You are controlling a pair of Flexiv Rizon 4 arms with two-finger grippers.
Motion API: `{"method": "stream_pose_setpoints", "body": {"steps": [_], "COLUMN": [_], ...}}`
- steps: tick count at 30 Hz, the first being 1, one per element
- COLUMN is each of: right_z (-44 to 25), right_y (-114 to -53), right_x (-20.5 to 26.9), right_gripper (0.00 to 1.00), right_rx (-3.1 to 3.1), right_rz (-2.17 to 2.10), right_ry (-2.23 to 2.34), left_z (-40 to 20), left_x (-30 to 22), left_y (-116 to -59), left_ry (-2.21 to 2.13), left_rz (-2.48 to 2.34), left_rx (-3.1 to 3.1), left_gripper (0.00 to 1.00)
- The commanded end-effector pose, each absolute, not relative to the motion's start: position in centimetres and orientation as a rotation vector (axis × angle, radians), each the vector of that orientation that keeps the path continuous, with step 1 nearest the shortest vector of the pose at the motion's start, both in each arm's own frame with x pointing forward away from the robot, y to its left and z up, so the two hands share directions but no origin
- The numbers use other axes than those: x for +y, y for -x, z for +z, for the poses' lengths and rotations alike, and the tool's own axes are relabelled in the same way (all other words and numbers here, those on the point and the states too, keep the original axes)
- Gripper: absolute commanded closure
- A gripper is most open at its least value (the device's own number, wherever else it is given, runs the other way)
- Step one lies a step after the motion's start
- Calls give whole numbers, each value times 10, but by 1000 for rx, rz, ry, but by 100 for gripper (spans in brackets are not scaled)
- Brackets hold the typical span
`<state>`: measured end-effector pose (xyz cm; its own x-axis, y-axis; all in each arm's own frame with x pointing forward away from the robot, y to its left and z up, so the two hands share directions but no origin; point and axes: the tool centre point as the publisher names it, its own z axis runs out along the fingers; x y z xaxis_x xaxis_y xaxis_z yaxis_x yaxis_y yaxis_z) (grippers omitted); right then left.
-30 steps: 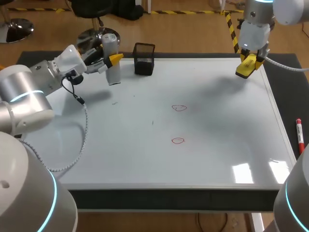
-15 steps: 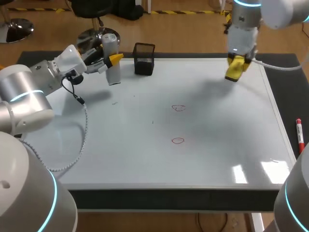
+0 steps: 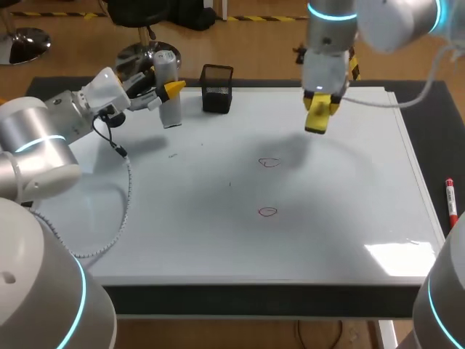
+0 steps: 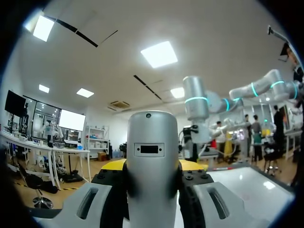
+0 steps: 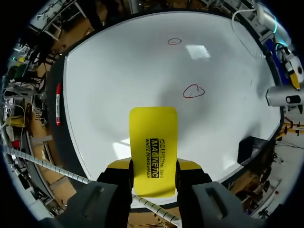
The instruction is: Pick up the inspection probe, press it on each red-marked spot on the whiteboard one by one, put down the probe, pick up the eraser, and wipe off all the red marks.
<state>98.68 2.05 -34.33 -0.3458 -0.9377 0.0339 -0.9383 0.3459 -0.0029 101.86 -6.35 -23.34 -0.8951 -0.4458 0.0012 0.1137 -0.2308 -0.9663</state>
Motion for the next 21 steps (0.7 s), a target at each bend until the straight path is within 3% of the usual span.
{"method": "stream_pose_setpoints", "body": {"steps": [1,21], "right_z": [-352,-376], "right_y": [-976,-936], "right_x": [39,129], "right_gripper": [100,100], "right_rx": [-2541,-2455], "right_rz": [28,-90], "right_ry": [-1816,-1962], "left_z": [-233,-233], "left_x": [-64,-64], "left_y": [-1019,-1019], "left_ry": [395,395], "left_rz": [-2180,-2180], "left_rx": [1671,1671], "left_gripper": [100,100]}}
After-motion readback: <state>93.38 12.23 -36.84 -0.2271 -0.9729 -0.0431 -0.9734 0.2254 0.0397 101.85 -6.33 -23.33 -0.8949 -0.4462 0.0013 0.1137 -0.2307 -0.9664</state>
